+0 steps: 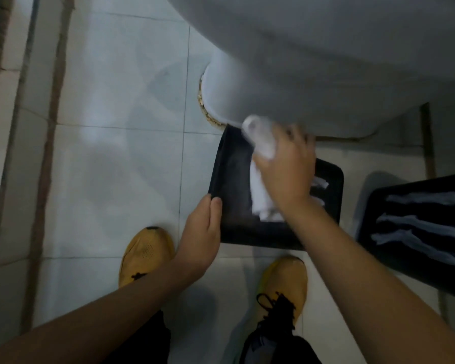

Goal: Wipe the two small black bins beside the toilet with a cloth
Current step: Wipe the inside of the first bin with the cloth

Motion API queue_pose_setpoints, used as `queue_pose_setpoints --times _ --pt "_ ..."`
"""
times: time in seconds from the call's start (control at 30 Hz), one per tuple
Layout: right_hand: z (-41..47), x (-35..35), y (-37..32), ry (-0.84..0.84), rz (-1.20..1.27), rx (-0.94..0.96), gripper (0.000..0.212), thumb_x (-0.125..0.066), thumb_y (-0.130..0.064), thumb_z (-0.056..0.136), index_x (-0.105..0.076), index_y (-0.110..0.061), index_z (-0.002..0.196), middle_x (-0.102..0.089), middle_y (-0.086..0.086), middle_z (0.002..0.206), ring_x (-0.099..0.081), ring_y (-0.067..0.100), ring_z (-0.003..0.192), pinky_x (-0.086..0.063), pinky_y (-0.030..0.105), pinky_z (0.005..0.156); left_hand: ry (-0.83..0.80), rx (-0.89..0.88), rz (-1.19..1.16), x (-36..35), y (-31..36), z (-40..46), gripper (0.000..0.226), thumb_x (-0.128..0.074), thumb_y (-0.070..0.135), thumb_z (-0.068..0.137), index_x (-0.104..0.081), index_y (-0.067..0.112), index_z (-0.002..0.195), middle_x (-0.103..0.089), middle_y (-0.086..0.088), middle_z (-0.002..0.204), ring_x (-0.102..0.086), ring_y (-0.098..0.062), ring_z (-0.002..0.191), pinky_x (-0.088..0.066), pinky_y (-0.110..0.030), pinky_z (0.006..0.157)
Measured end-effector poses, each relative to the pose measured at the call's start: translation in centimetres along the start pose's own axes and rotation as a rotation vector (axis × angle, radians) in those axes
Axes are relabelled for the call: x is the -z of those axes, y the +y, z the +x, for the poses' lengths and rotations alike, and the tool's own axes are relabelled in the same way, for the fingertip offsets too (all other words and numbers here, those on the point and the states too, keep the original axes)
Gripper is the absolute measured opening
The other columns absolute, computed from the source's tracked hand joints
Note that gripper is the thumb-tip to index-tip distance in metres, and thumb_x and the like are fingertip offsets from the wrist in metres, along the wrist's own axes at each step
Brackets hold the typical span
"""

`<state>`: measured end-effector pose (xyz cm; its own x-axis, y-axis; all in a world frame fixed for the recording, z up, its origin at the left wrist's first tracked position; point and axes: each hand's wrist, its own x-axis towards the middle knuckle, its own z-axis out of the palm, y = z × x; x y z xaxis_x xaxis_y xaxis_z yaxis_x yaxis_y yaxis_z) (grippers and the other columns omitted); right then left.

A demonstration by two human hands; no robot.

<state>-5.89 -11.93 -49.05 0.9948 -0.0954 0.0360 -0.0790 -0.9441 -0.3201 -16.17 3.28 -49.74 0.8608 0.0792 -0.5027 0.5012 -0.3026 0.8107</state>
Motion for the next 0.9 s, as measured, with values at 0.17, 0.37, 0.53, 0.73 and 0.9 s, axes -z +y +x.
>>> queue_pose_setpoints --times 0.17,0.37,0.53,0.73,0.9 --pt "-4.8 1.2 -0.1 -0.053 -0.084 0.213 0.054 -0.071 -0.035 0.073 -0.060 -0.017 0.123 -0.056 0.010 0.121 -0.051 0.032 0.103 -0.046 0.042 0.089 -0.041 -0.019 -0.027 0.4 0.6 -0.4 0.020 -0.041 0.015 0.104 -0.058 0.009 0.095 -0.062 -0.001 0.083 -0.059 -0.002 0.076 -0.053 -0.031 0.076" --pt "-6.9 0.2 0.5 -0.117 -0.053 0.344 0.055 -0.077 -0.027 0.071 -0.060 -0.018 0.123 -0.056 0.011 0.121 -0.052 0.032 0.101 -0.048 0.044 0.085 -0.047 -0.051 0.041 0.6 0.5 -0.7 0.016 -0.043 0.011 0.103 -0.053 0.013 0.091 -0.063 0.005 0.082 -0.059 -0.001 0.073 -0.054 -0.042 0.079" --pt "-1.2 0.8 1.3 0.087 -0.052 -0.041 0.047 -0.065 -0.035 0.078 -0.063 -0.010 0.118 -0.060 0.015 0.116 -0.054 0.036 0.102 -0.044 0.041 0.086 -0.020 0.043 0.045 -0.1 0.9 -0.5 0.034 -0.031 0.034 0.106 -0.054 0.010 0.095 -0.059 -0.008 0.088 -0.060 -0.016 0.083 -0.054 -0.039 0.077" --pt "-11.3 0.8 1.9 -0.128 0.029 0.605 0.041 -0.071 -0.031 0.074 -0.065 -0.021 0.114 -0.058 0.005 0.120 -0.050 0.025 0.099 -0.049 0.040 0.080 -0.031 0.048 0.033 0.0 -0.9 0.6 0.023 -0.042 0.009 0.103 -0.051 0.013 0.082 -0.055 0.000 0.076 -0.056 -0.002 0.070 -0.048 -0.021 0.064" --pt "-3.3 0.7 3.9 0.075 0.022 -0.071 0.050 -0.066 -0.036 0.075 -0.063 -0.010 0.116 -0.059 0.015 0.112 -0.052 0.034 0.098 -0.046 0.038 0.078 0.019 -0.014 0.046 0.0 0.2 -0.1 0.037 -0.032 0.031 0.105 -0.051 0.003 0.089 -0.055 -0.020 0.082 -0.057 -0.030 0.078 -0.050 -0.049 0.069"
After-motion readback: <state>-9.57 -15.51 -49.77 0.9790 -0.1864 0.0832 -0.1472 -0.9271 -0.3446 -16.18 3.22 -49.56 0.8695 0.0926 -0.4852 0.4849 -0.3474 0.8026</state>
